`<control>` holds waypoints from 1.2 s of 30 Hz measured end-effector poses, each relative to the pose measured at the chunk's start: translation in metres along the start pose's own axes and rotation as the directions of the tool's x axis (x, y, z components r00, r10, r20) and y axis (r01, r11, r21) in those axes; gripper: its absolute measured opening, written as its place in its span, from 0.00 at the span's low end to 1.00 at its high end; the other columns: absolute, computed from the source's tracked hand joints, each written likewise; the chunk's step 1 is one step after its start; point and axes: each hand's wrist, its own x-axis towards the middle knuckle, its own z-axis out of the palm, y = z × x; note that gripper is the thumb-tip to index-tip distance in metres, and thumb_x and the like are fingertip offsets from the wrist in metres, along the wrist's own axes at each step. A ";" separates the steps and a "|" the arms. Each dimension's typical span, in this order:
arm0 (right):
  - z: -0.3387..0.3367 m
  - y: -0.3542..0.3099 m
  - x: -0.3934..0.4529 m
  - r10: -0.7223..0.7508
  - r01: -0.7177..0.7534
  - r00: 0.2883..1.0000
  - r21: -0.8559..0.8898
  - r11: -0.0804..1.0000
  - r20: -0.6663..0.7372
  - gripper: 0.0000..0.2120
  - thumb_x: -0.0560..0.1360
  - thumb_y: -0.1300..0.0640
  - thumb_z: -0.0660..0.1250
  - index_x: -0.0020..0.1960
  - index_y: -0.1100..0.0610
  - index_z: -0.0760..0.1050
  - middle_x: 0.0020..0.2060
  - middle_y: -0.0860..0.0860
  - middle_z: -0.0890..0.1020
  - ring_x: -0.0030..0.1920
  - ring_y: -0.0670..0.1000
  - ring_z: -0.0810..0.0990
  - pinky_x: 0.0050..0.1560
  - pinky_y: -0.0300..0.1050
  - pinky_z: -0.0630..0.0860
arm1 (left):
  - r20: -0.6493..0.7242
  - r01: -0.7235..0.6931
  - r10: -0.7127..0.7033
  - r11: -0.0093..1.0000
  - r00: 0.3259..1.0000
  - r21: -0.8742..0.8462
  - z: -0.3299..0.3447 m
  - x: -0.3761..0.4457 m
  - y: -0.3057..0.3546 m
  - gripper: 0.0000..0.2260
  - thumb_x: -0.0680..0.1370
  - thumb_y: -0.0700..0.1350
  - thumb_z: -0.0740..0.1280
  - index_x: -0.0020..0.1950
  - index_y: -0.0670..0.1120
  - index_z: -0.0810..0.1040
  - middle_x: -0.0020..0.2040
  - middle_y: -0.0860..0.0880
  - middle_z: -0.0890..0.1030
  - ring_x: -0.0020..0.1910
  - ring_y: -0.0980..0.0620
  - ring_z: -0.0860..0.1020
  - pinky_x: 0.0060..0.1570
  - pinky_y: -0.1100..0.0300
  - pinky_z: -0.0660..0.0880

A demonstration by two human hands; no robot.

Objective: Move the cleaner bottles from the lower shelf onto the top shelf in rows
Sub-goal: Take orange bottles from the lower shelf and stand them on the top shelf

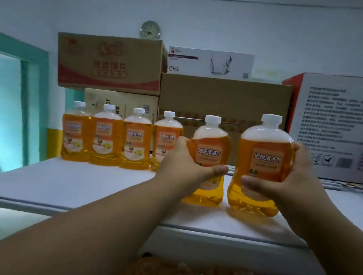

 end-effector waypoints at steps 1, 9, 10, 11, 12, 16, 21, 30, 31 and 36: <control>0.000 0.002 0.000 0.008 -0.008 1.000 -0.010 1.000 -0.002 0.53 0.43 0.43 0.81 0.64 0.33 0.61 0.54 0.43 0.78 0.52 0.47 0.82 0.47 0.46 0.82 | -0.006 0.007 -0.007 1.000 1.000 -0.004 0.002 0.003 -0.002 0.36 0.59 0.66 0.79 0.59 0.58 0.66 0.51 0.57 0.78 0.51 0.53 0.79 0.49 0.53 0.80; 0.023 0.005 -0.002 0.008 -0.004 0.999 -0.109 0.994 0.039 0.50 0.49 0.44 0.82 0.63 0.33 0.57 0.51 0.41 0.77 0.48 0.31 0.79 0.36 0.29 0.77 | -0.047 -0.147 0.163 0.959 0.985 0.244 -0.021 0.008 -0.004 0.50 0.62 0.65 0.78 0.75 0.59 0.52 0.72 0.48 0.66 0.66 0.48 0.71 0.59 0.53 0.74; 0.026 0.004 -0.002 -0.003 0.008 0.999 -0.150 0.989 0.034 0.49 0.52 0.46 0.83 0.63 0.33 0.56 0.51 0.40 0.76 0.47 0.30 0.78 0.36 0.28 0.76 | -0.025 -0.264 0.280 0.929 0.960 0.259 -0.026 0.005 -0.005 0.51 0.64 0.63 0.79 0.76 0.63 0.47 0.75 0.49 0.61 0.66 0.50 0.68 0.57 0.56 0.72; 0.027 0.003 -0.004 -0.025 0.029 0.999 -0.207 0.978 0.023 0.50 0.54 0.47 0.83 0.65 0.33 0.56 0.52 0.39 0.76 0.48 0.32 0.79 0.38 0.29 0.78 | 0.022 -0.370 0.379 0.890 0.925 0.267 -0.031 0.003 -0.006 0.52 0.66 0.59 0.79 0.76 0.68 0.44 0.75 0.52 0.59 0.66 0.51 0.68 0.55 0.59 0.72; 0.026 0.002 -0.005 -0.054 0.053 0.999 -0.279 0.959 0.004 0.51 0.55 0.47 0.84 0.67 0.33 0.54 0.56 0.39 0.74 0.48 0.37 0.81 0.44 0.32 0.79 | 0.083 -0.447 0.443 0.846 0.893 0.290 -0.036 0.002 -0.007 0.51 0.67 0.56 0.79 0.75 0.71 0.43 0.75 0.53 0.59 0.66 0.51 0.68 0.54 0.60 0.73; 0.026 -0.003 -0.008 -0.167 0.151 0.986 -0.524 0.838 0.017 0.59 0.57 0.43 0.82 0.74 0.30 0.44 0.61 0.41 0.62 0.50 0.39 0.73 0.45 0.30 0.68 | 0.199 -0.502 0.462 0.761 0.864 0.412 -0.043 0.012 -0.010 0.46 0.69 0.56 0.78 0.73 0.73 0.49 0.73 0.54 0.62 0.67 0.49 0.69 0.54 0.58 0.73; 0.027 -0.004 0.003 -0.116 0.105 0.993 -0.600 0.793 0.021 0.57 0.59 0.43 0.82 0.73 0.32 0.46 0.57 0.42 0.61 0.45 0.39 0.71 0.40 0.27 0.64 | 0.160 -0.460 0.473 0.630 0.866 0.626 -0.034 0.039 -0.013 0.44 0.67 0.61 0.77 0.74 0.64 0.52 0.69 0.50 0.69 0.67 0.47 0.68 0.63 0.49 0.69; 0.028 0.000 0.027 -0.065 0.085 0.996 -0.675 0.733 0.054 0.56 0.57 0.39 0.81 0.72 0.35 0.46 0.55 0.45 0.62 0.53 0.50 0.74 0.54 0.49 0.77 | 0.183 -0.400 0.512 0.354 0.839 0.845 -0.015 0.084 -0.023 0.43 0.69 0.68 0.70 0.76 0.56 0.53 0.67 0.49 0.73 0.67 0.44 0.67 0.70 0.47 0.57; 0.027 0.001 0.027 -0.066 0.086 0.996 -0.670 0.737 0.056 0.56 0.57 0.39 0.81 0.72 0.35 0.46 0.55 0.45 0.63 0.53 0.50 0.74 0.54 0.49 0.78 | 0.186 -0.403 0.523 0.340 0.832 0.850 -0.014 0.086 -0.025 0.43 0.68 0.69 0.70 0.76 0.56 0.53 0.66 0.49 0.73 0.68 0.44 0.66 0.70 0.47 0.57; 0.024 0.007 0.032 -0.072 0.097 0.995 -0.665 0.741 0.065 0.56 0.56 0.39 0.82 0.72 0.35 0.47 0.55 0.46 0.64 0.52 0.50 0.74 0.52 0.46 0.76 | 0.232 -0.451 0.543 0.315 0.807 0.835 -0.014 0.095 -0.026 0.45 0.67 0.70 0.70 0.77 0.56 0.53 0.69 0.48 0.72 0.71 0.44 0.65 0.73 0.47 0.55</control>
